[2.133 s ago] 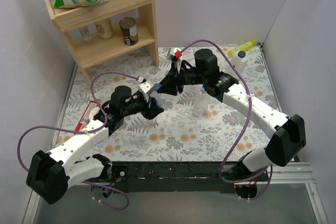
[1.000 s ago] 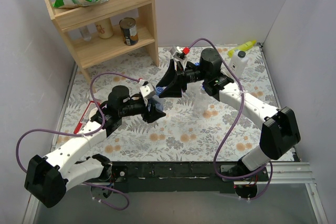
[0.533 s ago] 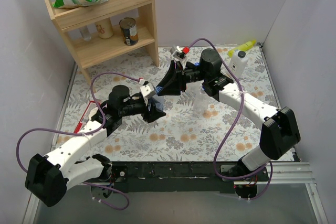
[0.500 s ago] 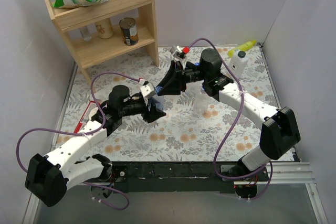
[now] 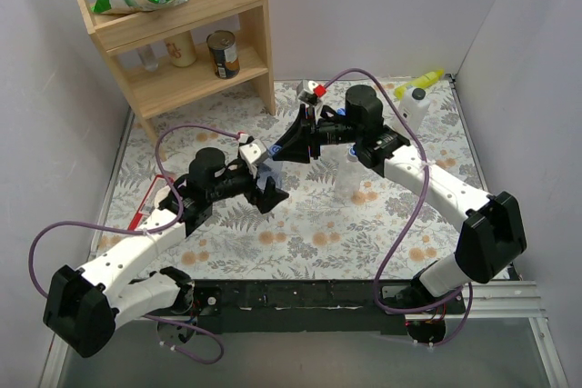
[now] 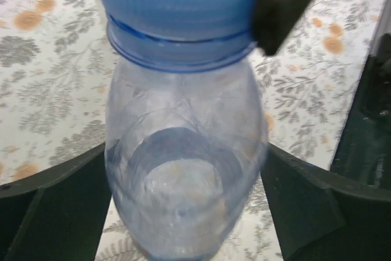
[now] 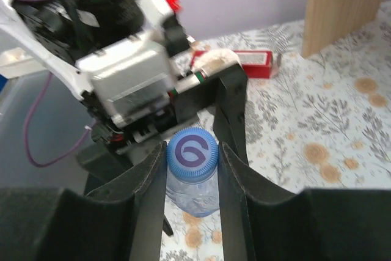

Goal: Screw on the bottle caps

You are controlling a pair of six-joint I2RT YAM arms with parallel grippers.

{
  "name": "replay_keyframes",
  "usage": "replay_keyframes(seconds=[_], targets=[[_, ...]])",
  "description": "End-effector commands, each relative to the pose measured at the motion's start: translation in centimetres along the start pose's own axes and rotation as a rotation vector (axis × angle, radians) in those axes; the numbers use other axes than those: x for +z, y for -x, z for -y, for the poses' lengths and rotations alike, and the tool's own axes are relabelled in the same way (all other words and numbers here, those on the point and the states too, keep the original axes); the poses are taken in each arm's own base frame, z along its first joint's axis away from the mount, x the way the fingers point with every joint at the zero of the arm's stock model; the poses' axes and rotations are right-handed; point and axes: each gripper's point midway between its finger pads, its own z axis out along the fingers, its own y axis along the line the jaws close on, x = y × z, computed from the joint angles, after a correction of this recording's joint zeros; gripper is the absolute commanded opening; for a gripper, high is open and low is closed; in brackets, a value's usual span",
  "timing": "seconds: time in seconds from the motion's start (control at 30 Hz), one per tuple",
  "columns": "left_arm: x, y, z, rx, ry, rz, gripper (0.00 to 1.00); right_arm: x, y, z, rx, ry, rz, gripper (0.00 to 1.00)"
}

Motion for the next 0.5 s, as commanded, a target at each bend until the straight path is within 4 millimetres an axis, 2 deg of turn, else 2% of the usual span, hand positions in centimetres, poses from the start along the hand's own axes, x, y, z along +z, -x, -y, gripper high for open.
replay_keyframes(seconds=[0.0,0.1,0.13,0.17,0.27,0.3,0.47], targets=[[-0.9,0.7,-1.3,0.048,0.095,0.028,0.98,-1.4,-0.3,1.7,-0.079,-0.081,-0.047,0.13],[-1.6,-1.4,-1.7,0.046,0.125,-0.036,0.98,-1.9,-1.5,2.6,-0.064,-0.087,-0.072,0.13],[-1.9,-1.9,-1.8,0.061,0.128,-0.050,0.98,-2.0,-1.9,3.0,-0.113,-0.086,-0.079,0.13],[-2.2,-3.1,-1.6,0.052,0.123,-0.091,0.98,-2.1,-2.9,3.4,-0.121,-0.086,-0.095,0.13],[-3.5,-5.1,-0.9,0.063,0.099,-0.160,0.98,-2.0,-4.2,4.0,-0.187,-0.073,-0.114,0.13],[-4.0,-4.7,-0.8,0.075,0.105,-0.147,0.98,-2.0,-4.8,4.2,-0.197,-0.070,-0.121,0.13],[-5.0,-5.2,-1.9,0.066,0.190,-0.182,0.98,-1.8,-7.3,5.6,-0.257,-0.068,-0.147,0.14]])
